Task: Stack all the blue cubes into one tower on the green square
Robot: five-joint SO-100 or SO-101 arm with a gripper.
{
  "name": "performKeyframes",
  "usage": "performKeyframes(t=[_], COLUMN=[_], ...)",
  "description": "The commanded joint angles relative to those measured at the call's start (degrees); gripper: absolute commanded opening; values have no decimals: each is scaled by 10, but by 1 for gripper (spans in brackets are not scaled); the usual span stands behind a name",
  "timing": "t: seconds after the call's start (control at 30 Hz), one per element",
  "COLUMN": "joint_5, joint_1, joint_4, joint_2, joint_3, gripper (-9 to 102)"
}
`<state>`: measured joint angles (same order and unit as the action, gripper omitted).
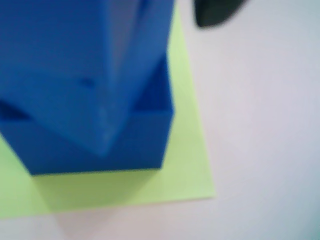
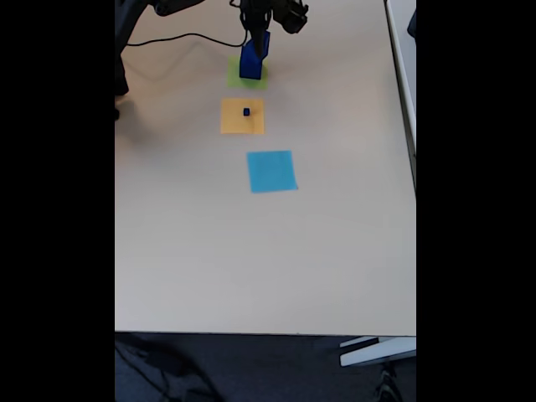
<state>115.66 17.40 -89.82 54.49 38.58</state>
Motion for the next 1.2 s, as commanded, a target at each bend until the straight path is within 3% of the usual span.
performKeyframes(t=[0.0,1.17], joint_5=[-4,-45], joint_1=[-2,-4], joint_4=[-4,-15], joint_2=[16,11], joint_3=[-3,9], gripper=[30,29])
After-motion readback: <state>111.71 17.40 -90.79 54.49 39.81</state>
